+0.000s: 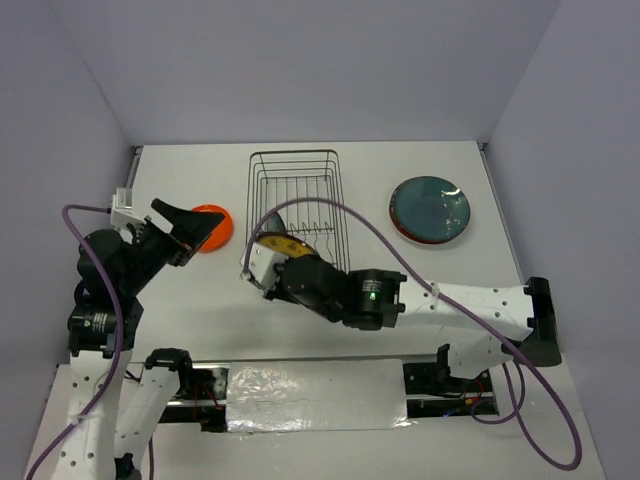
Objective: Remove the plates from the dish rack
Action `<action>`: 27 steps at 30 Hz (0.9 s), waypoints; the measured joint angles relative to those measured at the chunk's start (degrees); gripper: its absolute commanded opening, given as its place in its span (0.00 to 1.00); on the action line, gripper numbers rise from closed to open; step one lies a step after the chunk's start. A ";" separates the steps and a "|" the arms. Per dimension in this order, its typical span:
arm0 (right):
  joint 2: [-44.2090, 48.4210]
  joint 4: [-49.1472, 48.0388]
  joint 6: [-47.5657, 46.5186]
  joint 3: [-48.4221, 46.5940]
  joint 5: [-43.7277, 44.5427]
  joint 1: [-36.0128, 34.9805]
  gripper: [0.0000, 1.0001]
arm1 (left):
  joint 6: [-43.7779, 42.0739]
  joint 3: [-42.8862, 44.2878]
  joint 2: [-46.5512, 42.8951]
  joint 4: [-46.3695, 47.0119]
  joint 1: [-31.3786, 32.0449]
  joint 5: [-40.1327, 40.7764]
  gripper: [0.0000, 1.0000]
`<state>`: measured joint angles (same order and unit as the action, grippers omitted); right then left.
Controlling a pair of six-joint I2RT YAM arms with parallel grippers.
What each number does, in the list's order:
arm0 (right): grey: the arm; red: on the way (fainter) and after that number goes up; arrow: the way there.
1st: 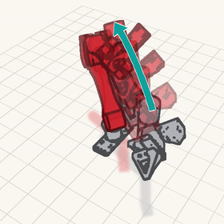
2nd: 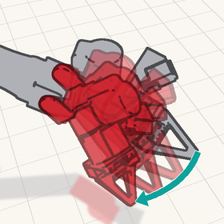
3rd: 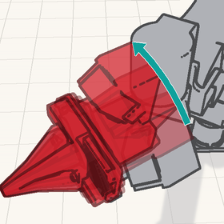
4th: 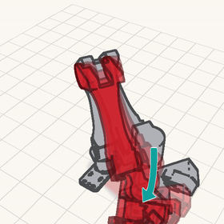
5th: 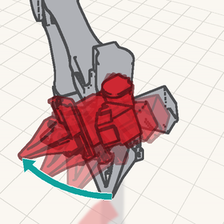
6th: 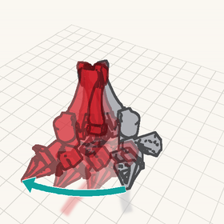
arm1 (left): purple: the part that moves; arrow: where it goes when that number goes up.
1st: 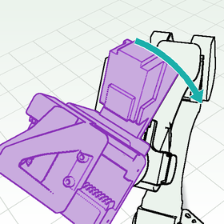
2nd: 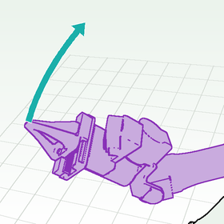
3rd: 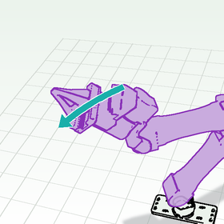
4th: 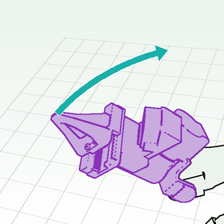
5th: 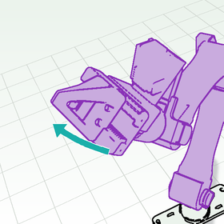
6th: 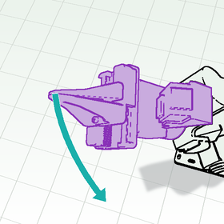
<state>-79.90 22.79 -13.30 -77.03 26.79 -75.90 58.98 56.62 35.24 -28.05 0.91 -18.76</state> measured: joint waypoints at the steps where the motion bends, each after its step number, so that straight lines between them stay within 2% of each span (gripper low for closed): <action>1: 0.55 -0.42 -2.38 1.81 0.59 -1.75 0.00 | 2.38 -2.08 -0.94 2.25 0.00 -2.40 0.99; 5: 1.77 -2.58 -10.21 6.38 4.09 -6.95 0.00 | 8.66 -7.34 -0.85 5.92 0.00 -9.60 0.98; 12: -1.60 -9.27 -19.65 4.44 11.72 -10.69 0.00 | 8.07 -7.37 0.20 2.12 0.02 -13.14 0.92; 15: -4.94 -11.41 -22.32 2.84 13.68 -11.43 0.00 | 6.73 -6.84 0.07 0.04 0.02 -13.14 0.79; 16: -6.12 -11.69 -22.93 2.12 14.08 -11.82 0.00 | 6.34 -6.75 -0.04 -0.31 0.02 -13.25 0.65; 17: -7.52 -11.96 -23.58 1.16 14.45 -12.26 0.00 | 6.21 -6.75 -0.07 -0.39 0.02 -13.40 0.58; 18: -8.55 -12.35 -24.04 0.46 14.62 -12.57 0.00 | 5.60 -6.78 -0.02 -0.52 0.02 -13.51 0.44; 21: -10.91 -13.38 -25.68 -1.53 17.68 -13.38 0.00 | 5.11 -6.86 0.31 -1.36 -0.37 -12.41 0.28; 26: -12.96 -15.52 -28.41 -2.89 19.89 -13.40 0.00 | 3.10 -5.90 1.38 -1.99 -0.46 -11.37 0.13; 27: -13.40 -16.20 -28.89 -2.91 20.39 -13.40 0.00 | 2.43 -5.70 1.68 -2.16 -0.48 -11.10 0.03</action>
<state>-93.30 6.59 -42.19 -79.94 47.18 -89.30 61.41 50.92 36.93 -30.22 0.43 -29.87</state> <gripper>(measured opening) 0.151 0.215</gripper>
